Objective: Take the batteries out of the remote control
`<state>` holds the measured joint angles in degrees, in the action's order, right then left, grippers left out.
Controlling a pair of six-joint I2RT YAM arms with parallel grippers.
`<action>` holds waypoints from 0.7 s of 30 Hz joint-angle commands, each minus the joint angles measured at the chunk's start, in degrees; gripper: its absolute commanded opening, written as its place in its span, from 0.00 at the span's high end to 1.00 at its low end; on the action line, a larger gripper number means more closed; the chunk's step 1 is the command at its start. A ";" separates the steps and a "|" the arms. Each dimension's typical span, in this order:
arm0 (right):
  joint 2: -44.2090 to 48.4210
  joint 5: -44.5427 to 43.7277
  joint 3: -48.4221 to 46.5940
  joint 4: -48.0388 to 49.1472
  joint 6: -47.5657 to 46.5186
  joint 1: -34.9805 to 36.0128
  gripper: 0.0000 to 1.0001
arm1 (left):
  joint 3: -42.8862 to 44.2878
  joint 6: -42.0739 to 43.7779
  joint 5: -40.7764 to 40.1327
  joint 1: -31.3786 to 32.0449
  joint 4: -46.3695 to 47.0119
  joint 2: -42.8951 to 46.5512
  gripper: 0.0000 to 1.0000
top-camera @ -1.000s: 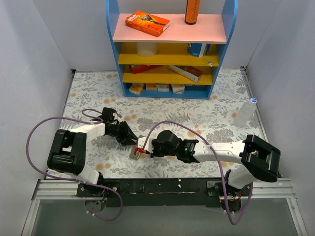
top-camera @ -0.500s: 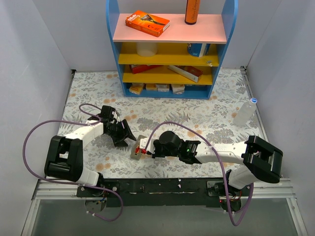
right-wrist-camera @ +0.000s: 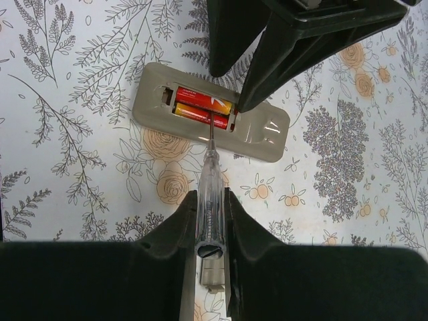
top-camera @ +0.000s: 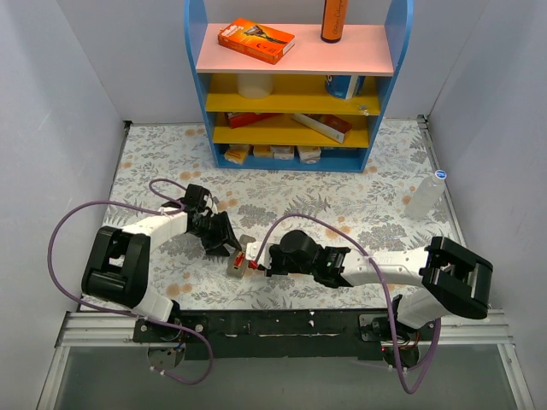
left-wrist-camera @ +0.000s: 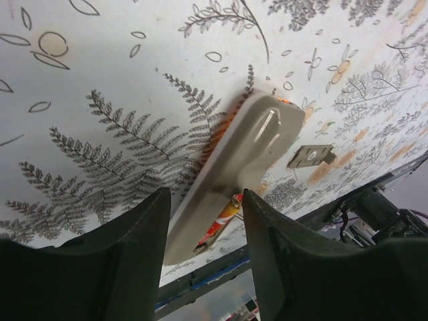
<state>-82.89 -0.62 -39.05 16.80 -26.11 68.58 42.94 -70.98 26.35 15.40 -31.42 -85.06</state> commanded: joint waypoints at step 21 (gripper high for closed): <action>-0.16 2.64 4.16 0.69 3.78 -0.55 0.99 | -0.40 -2.50 -1.30 0.16 2.15 -4.68 0.76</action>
<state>-80.75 -0.45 -34.39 21.96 -23.70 68.25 43.77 -73.23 28.10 15.20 -30.02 -89.27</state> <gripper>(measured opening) 0.218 0.292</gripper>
